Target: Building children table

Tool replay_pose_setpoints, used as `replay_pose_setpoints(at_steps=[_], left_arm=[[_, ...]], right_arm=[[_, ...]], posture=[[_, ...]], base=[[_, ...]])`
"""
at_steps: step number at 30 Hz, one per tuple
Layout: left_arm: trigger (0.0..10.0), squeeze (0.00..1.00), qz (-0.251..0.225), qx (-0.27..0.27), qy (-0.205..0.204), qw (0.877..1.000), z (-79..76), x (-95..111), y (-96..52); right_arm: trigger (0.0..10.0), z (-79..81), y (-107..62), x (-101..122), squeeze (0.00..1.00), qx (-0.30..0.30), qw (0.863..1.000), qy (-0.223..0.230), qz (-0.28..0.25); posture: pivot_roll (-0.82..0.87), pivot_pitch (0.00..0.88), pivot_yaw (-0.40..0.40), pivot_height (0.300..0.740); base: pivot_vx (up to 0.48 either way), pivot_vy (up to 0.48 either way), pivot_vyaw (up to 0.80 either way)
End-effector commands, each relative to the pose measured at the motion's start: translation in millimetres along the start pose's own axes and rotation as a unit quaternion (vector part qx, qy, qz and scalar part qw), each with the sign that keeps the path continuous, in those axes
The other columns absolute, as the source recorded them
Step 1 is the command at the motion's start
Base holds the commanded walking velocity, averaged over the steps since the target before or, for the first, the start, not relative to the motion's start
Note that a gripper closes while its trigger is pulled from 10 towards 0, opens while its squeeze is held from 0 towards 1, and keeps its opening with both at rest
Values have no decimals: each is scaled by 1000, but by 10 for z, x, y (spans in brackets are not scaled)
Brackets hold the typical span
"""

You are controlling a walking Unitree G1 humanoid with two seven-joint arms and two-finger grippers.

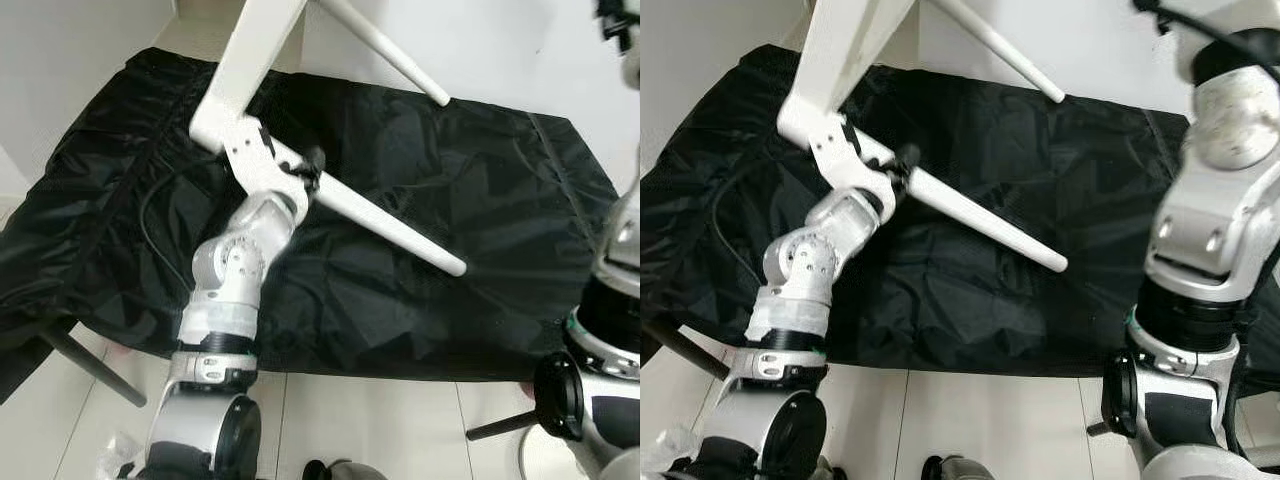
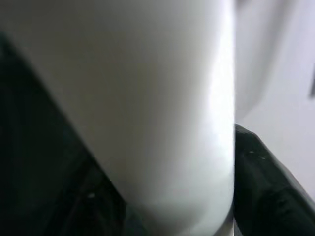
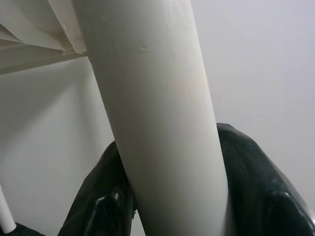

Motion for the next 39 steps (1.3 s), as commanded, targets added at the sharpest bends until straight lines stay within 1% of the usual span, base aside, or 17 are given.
replay_pose_setpoints(at_steps=[1,2,5,9,12,13,15,18,21,25,26,28,29,30,33,34,39], left_arm=[[0,0,-121,-128,-2,984,-705,640,-86],[0,0,-121,-128,-2,984,-705,640,-86],[0,0,-206,-185,28,961,-970,1220,-217],[0,0,-234,-219,43,946,-1179,1415,-295],[0,0,-240,-230,45,942,-1245,1461,-319],[0,0,-246,-255,59,933,-1403,1490,-354],[0,0,-247,-259,63,932,-1433,1490,-358],[0,0,-226,-287,81,927,-1605,1369,-365],[0,0,-209,-292,90,929,-1663,1277,-350],[0,0,-191,-296,105,930,-1685,1191,-326],[2745,0,-179,-299,116,930,-1694,1125,-316],[2745,0,-179,-299,116,930,-1694,1125,-316],[10000,0,-165,-300,127,931,-1696,1048,-302],[10000,0,-154,-302,140,930,-1698,965,-297],[10000,0,-141,-302,149,931,-1684,870,-295],[10000,1000,-136,-305,144,932,-1678,841,-308],[10000,1000,-129,-307,144,932,-1660,792,-328]], right_arm=[[0,-61,-30,136,0,-6,998,60,-29],[0,-61,-30,136,0,-6,998,60,-29],[0,-121,-193,-285,0,-42,995,83,36],[0,-13,-449,-667,0,-50,990,93,92],[0,35,-558,-794,0,-51,988,95,109],[0,120,-833,-1152,0,-71,972,141,173],[0,134,-890,-1225,0,-77,967,153,187],[0,314,-1237,-1663,0,-90,934,221,267],[0,406,-1455,-1887,0,-96,914,245,308],[0,465,-1566,-1975,0,-93,909,249,321],[0,500,-1605,-2010,0,-94,903,264,326],[0,500,-1605,-2010,0,-94,903,264,326],[0,537,-1624,-2028,0,-90,902,268,327],[10000,580,-1636,-2043,0,-88,899,278,328],[10000,630,-1638,-2050,0,-88,893,295,327],[10000,641,-1630,-2051,1000,-87,892,304,324],[10000,636,-1623,-2059,1000,-90,892,310,315]], posture=[[-114,88,-78,740],[-114,88,-78,740],[-101,86,-85,740],[-85,83,-83,740],[-85,83,-83,740],[-85,83,-83,740],[-85,83,-83,740],[-78,96,-61,740],[-71,105,-51,740],[-70,106,-50,740],[-65,112,-49,740],[-65,112,-49,740],[-65,111,-48,740],[-61,112,-45,740],[-53,112,-48,740],[-53,112,-48,740],[-41,112,-50,740]], base=[[0,0,0],[0,0,0],[0,0,0],[0,0,0],[0,0,0],[0,0,0],[0,0,0],[0,0,0],[0,0,0],[0,0,0],[0,0,0],[0,0,0],[0,0,0],[0,0,0],[0,0,0],[0,0,0],[0,0,0]])
Point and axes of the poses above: a point about 5 cm out from each wrist's last joint towards the gripper, its own y axis pointing out of the wrist towards the gripper, its own x axis along the axis of the wrist's last joint, z = x × y, the point moved 6 cm from there along y, pointing out of the wrist towards the gripper, and after that the axes turned 11 degrees about y, right-handed, at the moved point
